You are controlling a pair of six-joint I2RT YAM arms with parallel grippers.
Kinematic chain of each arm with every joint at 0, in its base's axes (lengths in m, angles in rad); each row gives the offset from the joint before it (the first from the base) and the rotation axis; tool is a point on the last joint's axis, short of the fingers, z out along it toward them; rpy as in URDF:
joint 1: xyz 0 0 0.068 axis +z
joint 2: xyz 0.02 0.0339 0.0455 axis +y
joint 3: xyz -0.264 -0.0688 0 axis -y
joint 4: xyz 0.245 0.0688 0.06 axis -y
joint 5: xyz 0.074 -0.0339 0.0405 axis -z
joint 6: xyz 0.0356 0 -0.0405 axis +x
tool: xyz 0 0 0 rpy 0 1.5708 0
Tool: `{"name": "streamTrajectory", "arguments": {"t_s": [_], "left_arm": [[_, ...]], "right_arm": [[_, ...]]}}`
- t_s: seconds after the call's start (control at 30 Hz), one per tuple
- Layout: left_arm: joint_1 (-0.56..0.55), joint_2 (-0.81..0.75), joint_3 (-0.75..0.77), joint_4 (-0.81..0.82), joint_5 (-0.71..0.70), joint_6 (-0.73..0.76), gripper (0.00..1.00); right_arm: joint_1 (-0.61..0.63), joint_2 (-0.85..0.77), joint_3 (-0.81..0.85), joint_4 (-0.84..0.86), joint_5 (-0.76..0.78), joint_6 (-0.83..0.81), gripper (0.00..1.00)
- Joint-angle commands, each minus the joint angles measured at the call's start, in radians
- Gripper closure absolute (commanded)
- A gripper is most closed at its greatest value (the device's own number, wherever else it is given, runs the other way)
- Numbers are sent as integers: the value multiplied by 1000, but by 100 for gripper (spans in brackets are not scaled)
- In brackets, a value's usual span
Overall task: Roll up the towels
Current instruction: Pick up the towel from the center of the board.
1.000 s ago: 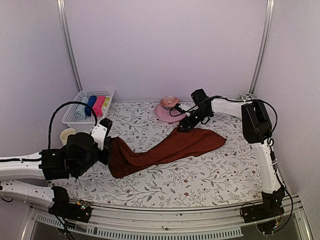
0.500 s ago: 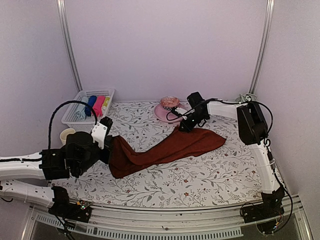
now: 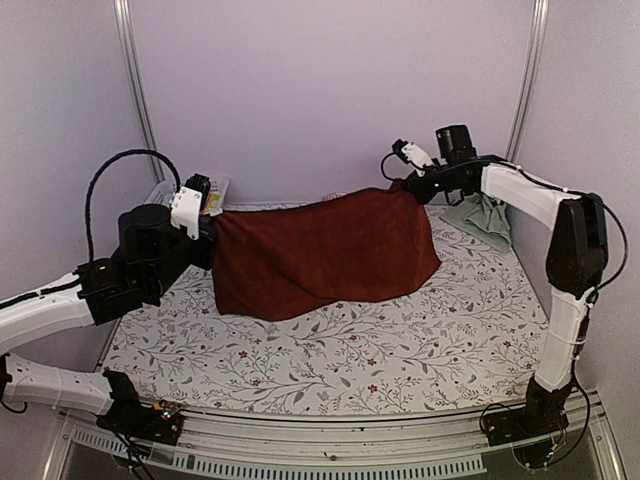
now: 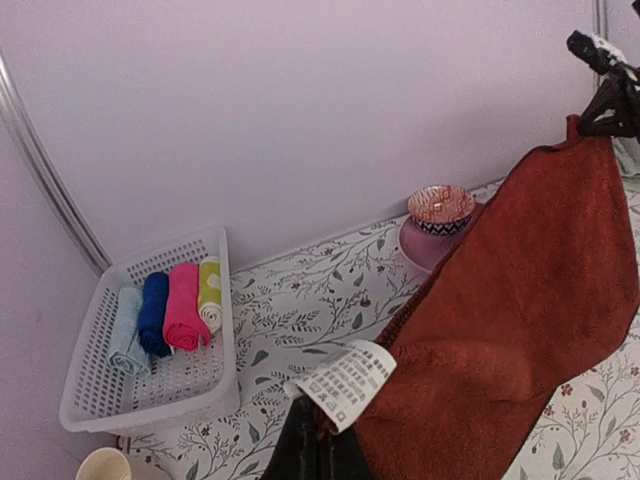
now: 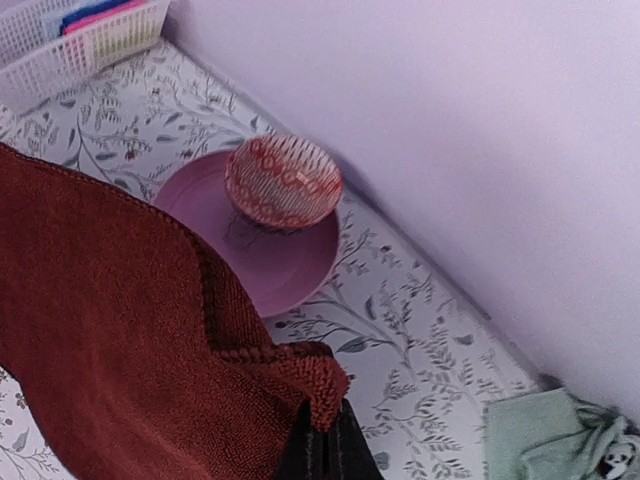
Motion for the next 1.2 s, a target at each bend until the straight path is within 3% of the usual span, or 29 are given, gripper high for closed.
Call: {"name": "streamTrajectory", "arguments": {"t_s": [0.0,0.3,0.37,0.4,0.43,0.53,0.67,0.87,1.07,1.17], "left_arm": [[7,-15,38,35,15,60,100],[-32,2,-90,-49,49,-46,100],[-40,1,-108,-51,46,-58,100],[-43,0,-118,-51,43,-63,100],[-44,1,-125,-50,40,-66,100],[-47,-2,-145,-33,33,-66,100],[-49,3,-160,-19,33,-73,100],[-53,1,-193,0,34,-80,100],[-59,-13,-210,-1,51,-91,100],[-59,-8,-217,10,54,-101,100]], "right_arm": [[-2,-253,-227,121,-70,-105,98],[82,-626,-921,94,-154,-477,97],[111,-686,-992,53,-158,-532,84],[115,-717,-1008,22,-181,-546,69],[116,-748,-1013,-7,-200,-564,62],[116,-822,-1011,-47,-211,-586,51],[116,-797,-967,-37,-165,-583,50],[116,-593,-836,-61,-99,-489,49],[117,-685,-899,-115,-195,-730,30],[138,-665,-889,-43,-169,-679,31]]}}
